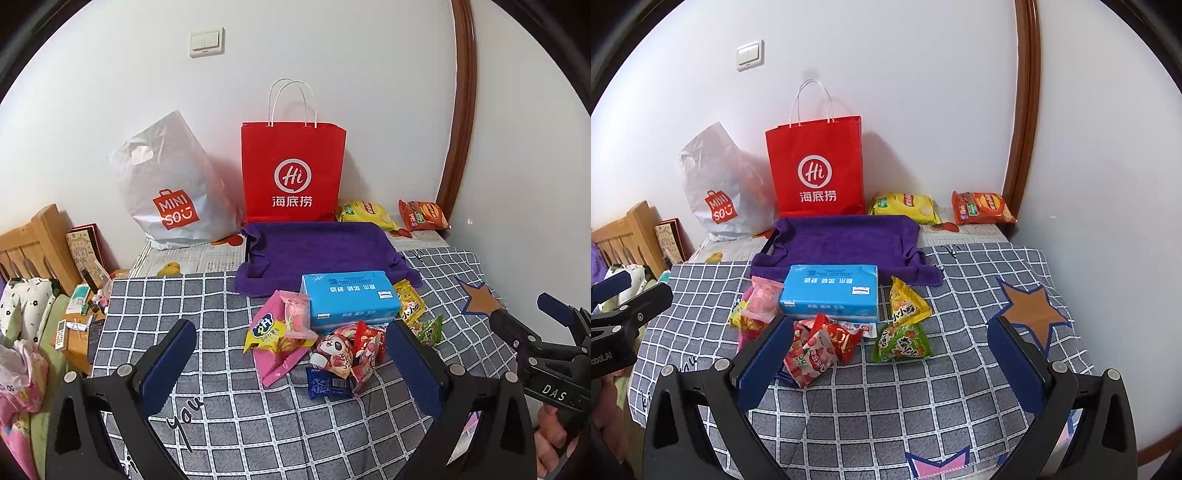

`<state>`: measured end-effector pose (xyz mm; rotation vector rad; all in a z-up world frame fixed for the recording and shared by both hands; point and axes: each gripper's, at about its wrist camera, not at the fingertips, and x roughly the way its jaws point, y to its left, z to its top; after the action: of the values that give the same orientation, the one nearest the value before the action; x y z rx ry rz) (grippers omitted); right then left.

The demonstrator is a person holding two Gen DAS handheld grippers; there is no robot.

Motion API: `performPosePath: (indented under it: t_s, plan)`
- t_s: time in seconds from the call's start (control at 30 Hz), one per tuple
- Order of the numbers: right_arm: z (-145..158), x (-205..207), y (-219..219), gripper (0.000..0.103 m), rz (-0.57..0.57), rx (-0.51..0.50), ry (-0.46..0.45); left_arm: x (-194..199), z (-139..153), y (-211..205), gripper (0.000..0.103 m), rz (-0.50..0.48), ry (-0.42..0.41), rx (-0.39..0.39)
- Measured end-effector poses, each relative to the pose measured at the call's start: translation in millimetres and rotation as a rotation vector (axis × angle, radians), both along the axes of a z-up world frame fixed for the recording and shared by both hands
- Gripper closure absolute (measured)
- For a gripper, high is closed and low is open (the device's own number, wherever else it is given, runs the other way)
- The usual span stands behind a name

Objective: Organize snacks

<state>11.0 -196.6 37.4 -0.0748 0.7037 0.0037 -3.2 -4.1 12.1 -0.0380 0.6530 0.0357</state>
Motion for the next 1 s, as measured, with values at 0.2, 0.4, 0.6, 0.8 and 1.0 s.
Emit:
performPosePath:
  t_s: [0.2, 0.4, 0.6, 0.8, 1.0]
  plan:
    - [-0.1, -1.7, 0.7, 0.000, 0.002, -0.001, -0.003, 1.1, 0.4, 0.6, 0.001, 0.001, 0.002, 0.000]
    - [-0.2, -1.5, -0.3, 0.000, 0.002, 0.008, 0.002, 1.0, -0.2, 0.9, 0.001, -0.001, 0.006, -0.002]
    - [-1.1, -3.3, -1.4, 0.000, -0.003, 0.008, 0.001, 0.7, -0.5, 0.6, 0.001, -0.002, 0.007, -0.003]
    - [-2.0, -3.3, -2.2, 0.000, -0.005, 0.015, 0.004, 0.0, -2.1, -1.1, 0.001, -0.003, 0.010, -0.001]
    - [-3.6, -3.1, -2.0, 0.000, -0.005, 0.015, 0.009, 1.1, -3.2, -2.9, 0.001, -0.005, 0.010, -0.002]
